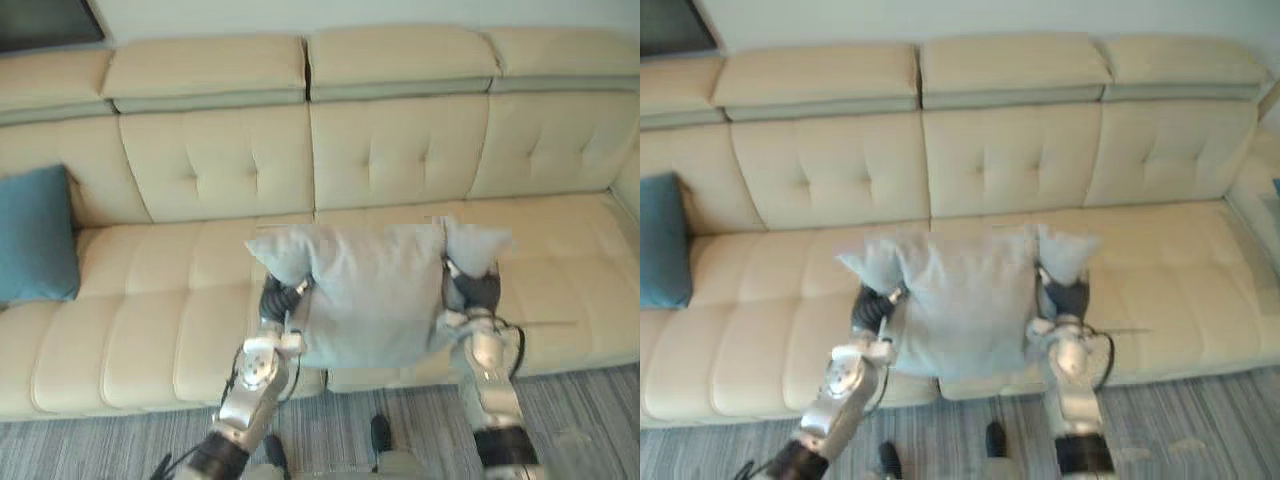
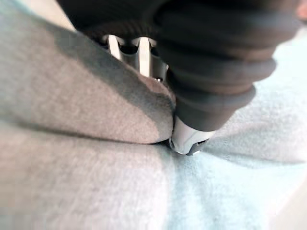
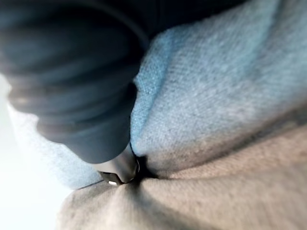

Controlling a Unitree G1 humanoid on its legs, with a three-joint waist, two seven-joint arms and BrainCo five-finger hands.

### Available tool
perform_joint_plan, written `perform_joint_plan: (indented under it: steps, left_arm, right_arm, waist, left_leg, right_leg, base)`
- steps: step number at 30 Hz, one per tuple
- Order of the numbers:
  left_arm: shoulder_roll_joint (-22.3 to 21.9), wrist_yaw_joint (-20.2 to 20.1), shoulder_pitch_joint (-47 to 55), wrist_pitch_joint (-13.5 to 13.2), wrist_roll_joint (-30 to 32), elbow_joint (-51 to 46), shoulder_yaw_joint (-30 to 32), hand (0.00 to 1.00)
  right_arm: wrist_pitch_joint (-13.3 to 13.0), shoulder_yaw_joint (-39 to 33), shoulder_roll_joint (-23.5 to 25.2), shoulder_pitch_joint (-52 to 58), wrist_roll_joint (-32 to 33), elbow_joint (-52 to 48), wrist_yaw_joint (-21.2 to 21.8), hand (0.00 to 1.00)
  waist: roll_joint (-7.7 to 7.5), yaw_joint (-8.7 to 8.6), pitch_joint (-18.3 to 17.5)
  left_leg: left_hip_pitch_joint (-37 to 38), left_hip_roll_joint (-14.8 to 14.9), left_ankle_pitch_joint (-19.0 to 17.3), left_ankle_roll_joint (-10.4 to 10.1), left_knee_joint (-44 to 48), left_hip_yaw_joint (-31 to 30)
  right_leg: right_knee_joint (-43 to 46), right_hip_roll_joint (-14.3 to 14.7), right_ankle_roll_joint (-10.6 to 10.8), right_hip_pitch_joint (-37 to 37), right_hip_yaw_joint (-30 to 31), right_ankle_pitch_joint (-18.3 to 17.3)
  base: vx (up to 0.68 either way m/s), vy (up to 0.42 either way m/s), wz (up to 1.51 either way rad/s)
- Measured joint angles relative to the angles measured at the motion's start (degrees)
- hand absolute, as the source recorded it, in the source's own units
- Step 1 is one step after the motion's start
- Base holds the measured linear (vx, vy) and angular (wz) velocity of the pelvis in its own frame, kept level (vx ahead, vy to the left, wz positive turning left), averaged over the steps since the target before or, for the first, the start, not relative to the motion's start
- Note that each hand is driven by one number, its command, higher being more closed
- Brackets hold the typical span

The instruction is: Pick up cushions and gather them together orderly.

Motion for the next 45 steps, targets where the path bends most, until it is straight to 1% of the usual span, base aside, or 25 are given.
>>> perform_joint_plan:
  steps: [1,3,4,6,8,9,12,16,17,18,19,22,25,27,28,30,32,34,35,37,38,40,42,43,45]
  left_arm:
    - [-0.01,0.96,-2.82,-0.25,0.5,0.31,0.59,1.0]
    - [-0.03,4.09,-10.21,-1.17,1.36,1.89,2.09,1.0]
    - [0.01,4.83,-12.39,-1.38,1.46,2.8,2.69,1.0]
    - [0.91,7.32,-22.27,-1.39,1.5,8.23,5.04,1.0]
    - [2.14,8.49,-28.33,-1.44,1.52,11.36,5.79,1.0]
    - [3.11,9.54,-33.49,-1.49,1.89,13.98,6.57,1.0]
    - [5.95,10.69,-47.48,-1.57,2.68,21.52,9.45,1.0]
    - [7.8,10.76,-58.48,-1.59,3.16,29.82,12.57,1.0]
    - [7.99,10.75,-59.62,-1.57,3.15,30.69,12.6,1.0]
    - [8.23,10.69,-61.58,-1.49,3.13,32.23,12.68,0.0]
    - [8.24,10.66,-62.3,-1.46,3.13,32.72,13.19,0.0]
    - [8.13,10.62,-63.15,-1.28,2.94,35.59,14.67,0.0]
    - [7.2,10.43,-63.24,-1.27,2.48,36.37,16.08,0.0]
    - [4.83,9.95,-63.91,-1.38,2.18,35.69,17.57,0.0]
    - [4.6,9.81,-63.91,-1.4,1.98,35.45,17.69,0.0]
    - [3.83,8.89,-63.7,-1.37,1.28,35.25,18.23,0.0]
    - [3.99,7.67,-63.37,-1.32,0.74,35.25,19.06,0.0]
    - [4.73,6.21,-62.73,-1.31,0.26,35.25,20.14,0.0]
    - [5.76,5.05,-62.09,-1.3,-0.46,35.25,20.56,0.0]
    - [8.46,2.66,-60.69,-1.28,-1.72,35.26,21.6,0.0]
    - [9.0,2.39,-60.46,-1.28,-2.03,35.26,21.76,0.0]
    - [12.83,0.22,-58.34,-1.27,-3.77,35.26,23.52,0.0]
    - [13.9,-0.83,-56.53,-1.29,-3.87,35.23,24.8,0.0]
    - [14.33,-2.06,-52.51,-1.29,-5.45,34.13,25.89,0.0]
    - [14.39,-2.56,-49.03,-1.3,-6.06,32.38,26.0,0.0]
  right_arm:
    - [0.01,0.04,-0.66,-3.27,-0.96,0.82,-0.91,1.0]
    - [0.01,0.67,-2.53,-10.65,-3.21,1.54,-3.52,1.0]
    - [0.0,0.79,-3.1,-12.75,-3.91,1.98,-4.22,1.0]
    - [0.11,0.85,-4.88,-22.88,-4.69,6.62,-5.85,1.0]
    - [0.18,0.84,-5.83,-29.06,-5.91,9.17,-7.07,1.0]
    - [0.18,0.84,-6.93,-34.21,-6.18,11.06,-7.76,1.0]
    - [0.21,0.9,-9.91,-49.88,-6.23,19.16,-9.25,1.0]
    - [0.18,1.14,-10.69,-61.85,-6.2,28.4,-10.04,1.0]
    - [0.18,1.19,-10.96,-62.8,-6.2,29.2,-10.12,1.0]
    - [0.24,1.22,-11.42,-64.38,-6.19,30.52,-10.54,0.0]
    - [0.25,1.09,-11.36,-65.35,-6.19,31.73,-11.14,0.0]
    - [0.76,-0.23,-11.15,-65.58,-6.08,32.81,-12.03,0.0]
    - [0.63,-1.31,-10.86,-65.7,-6.03,31.86,-12.22,0.0]
    - [0.56,-3.46,-10.48,-64.99,-5.92,28.56,-13.09,0.0]
    - [0.57,-3.82,-10.47,-64.87,-5.9,28.05,-13.25,0.0]
    - [0.48,-6.14,-9.81,-62.92,-5.31,24.19,-13.4,0.0]
    - [0.4,-7.08,-9.67,-60.83,-3.51,22.3,-13.14,0.0]
    - [0.39,-7.72,-10.19,-58.94,-1.43,22.3,-12.35,0.0]
    - [0.39,-8.13,-11.66,-57.07,-0.44,22.31,-11.48,0.0]
    - [0.38,-9.78,-15.46,-53.87,4.0,22.36,-9.07,0.0]
    - [0.33,-10.05,-16.3,-53.31,5.2,22.36,-8.57,0.0]
    - [0.28,-11.53,-20.72,-50.21,10.43,22.38,-5.27,0.0]
    - [0.15,-11.84,-22.26,-48.35,12.32,22.36,-3.7,0.0]
    - [-0.08,-12.18,-23.68,-44.29,14.98,22.19,-1.75,0.0]
    - [-0.09,-12.47,-24.33,-40.34,17.06,21.0,-0.67,0.0]
  waist:
    - [0.21,0.04,1.19]
    - [0.82,0.43,1.96]
    - [1.07,0.51,2.36]
    - [1.45,0.69,4.88]
    - [1.62,0.71,5.8]
    - [1.88,0.73,7.02]
    - [2.86,0.68,10.62]
    - [3.52,0.68,13.19]
    - [3.73,0.71,13.62]
    - [4.18,0.76,14.53]
    - [4.34,0.85,15.48]
    - [4.73,1.45,16.62]
    - [4.8,2.54,16.94]
    - [4.88,2.83,17.21]
    - [4.87,2.9,17.21]
    - [4.85,3.11,17.22]
    - [4.77,3.24,17.27]
    - [4.75,3.23,17.28]
    - [4.74,3.21,17.28]
    - [4.69,3.03,17.29]
    - [4.67,3.02,17.3]
    - [4.51,2.72,17.33]
    - [4.23,2.72,17.29]
    - [4.12,2.46,17.24]
    - [3.86,2.42,17.14]
  left_leg:
    - [-0.74,0.01,0.4,0.03,0.0,-0.41]
    - [-4.71,-0.03,2.09,0.29,-0.58,-0.97]
    - [-5.41,-0.12,2.77,0.38,-1.26,-1.2]
    - [-6.35,-0.27,5.31,0.51,-4.04,-1.74]
    - [-7.76,-0.31,6.57,0.6,-5.25,-2.01]
    - [-8.75,-0.45,7.78,0.7,-6.53,-2.38]
    - [-12.88,-0.85,10.19,1.11,-7.99,-3.1]
    - [-18.02,-1.06,11.35,1.49,-7.99,-3.67]
    - [-18.61,-1.07,11.52,1.45,-7.99,-3.98]
    - [-19.95,-1.07,11.81,1.49,-7.98,-4.8]
    - [-20.83,-1.04,11.96,1.49,-7.98,-5.07]
    - [-23.06,-1.05,12.17,1.38,-7.96,-5.56]
    - [-24.58,-1.02,12.32,1.35,-7.94,-5.35]
    - [-24.74,-1.29,12.65,0.86,-7.95,-5.43]
    - [-24.73,-1.27,12.65,0.85,-7.95,-5.45]
    - [-24.73,-1.15,12.61,0.81,-7.96,-5.74]
    - [-24.72,-1.09,12.6,0.79,-7.97,-5.64]
    - [-24.66,-0.84,12.59,0.78,-7.98,-5.3]
    - [-24.58,-0.74,12.59,0.78,-7.98,-4.92]
    - [-24.53,-0.5,12.59,0.78,-7.99,-4.35]
    - [-24.53,-0.42,12.59,0.78,-7.99,-4.25]
    - [-24.26,0.26,12.77,0.55,-8.0,-3.74]
    - [-23.61,0.68,12.78,0.51,-8.0,-3.2]
    - [-22.15,1.37,12.71,0.42,-8.0,-2.91]
    - [-20.99,1.98,12.38,-0.03,-8.0,-2.77]
  right_leg:
    - [0.07,0.0,-0.05,-0.54,-0.4,0.18]
    - [0.46,0.03,-0.12,-4.56,-0.88,1.15]
    - [0.5,0.03,-0.17,-5.36,-1.16,1.41]
    - [1.38,0.18,-0.28,-7.53,-1.76,1.74]
    - [1.91,0.26,-0.34,-9.63,-2.06,1.91]
    - [2.26,0.29,-0.4,-11.13,-2.3,2.15]
    - [1.77,0.12,-0.28,-15.23,-2.99,3.99]
    - [1.21,-0.09,-0.23,-19.81,-3.61,5.3]
    - [1.22,-0.12,-0.24,-20.28,-3.79,5.33]
    - [1.3,-0.16,-0.24,-21.25,-4.49,5.33]
    - [1.35,-0.18,-0.24,-21.97,-4.74,5.33]
    - [1.84,-0.29,-0.24,-24.17,-5.08,5.32]
    - [4.4,-0.49,-0.19,-27.25,-4.94,4.98]
    - [8.6,-1.15,0.04,-28.85,-4.75,2.36]
    - [9.48,-1.2,0.07,-29.16,-4.7,1.94]
    - [14.3,-1.64,-0.18,-31.04,-4.52,-0.84]
    - [16.04,-1.72,-0.27,-31.75,-4.35,-1.91]
    - [16.41,-1.53,-0.33,-32.03,-4.21,-1.95]
    - [16.41,-1.41,-0.33,-32.09,-3.97,-1.95]
    - [16.39,-1.11,-0.33,-32.24,-3.52,-1.94]
    - [16.38,-1.02,-0.33,-32.28,-3.47,-1.94]
    - [16.38,-0.38,-0.4,-32.34,-3.34,-1.85]
    - [16.38,0.04,-0.55,-32.01,-3.21,-1.71]
    - [16.28,0.49,-0.55,-30.63,-3.25,-1.71]
    - [16.19,1.05,-0.56,-29.46,-3.28,-1.72]
  base:
    - [-0.12,-0.006,0.23]
    - [-0.1,-0.009,0.19]
    - [-0.08,-0.012,0.23]
    - [-0.1,-0.004,0.16]
    - [-0.09,-0.005,0.1]
    - [-0.06,-0.004,0.12]
    - [-0.09,0.0,0.14]
    - [-0.07,-0.002,0.08]
    - [-0.05,0.001,0.21]
    - [-0.02,0.003,0.2]
    - [-0.02,0.004,0.18]
    - [0.0,0.009,0.08]
    - [0.01,0.02,-0.01]
    - [0.02,0.051,0.17]
    - [0.02,0.033,0.21]
    - [0.01,0.005,0.17]
    - [0.0,-0.006,0.04]
    - [0.0,-0.009,-0.04]
    - [-0.01,-0.012,-0.09]
    - [-0.01,-0.016,-0.1]
    - [-0.01,-0.028,-0.1]
    - [0.0,-0.04,-0.16]
    - [0.01,-0.056,-0.18]
    - [0.02,-0.063,-0.17]
    - [0.03,-0.069,-0.15]
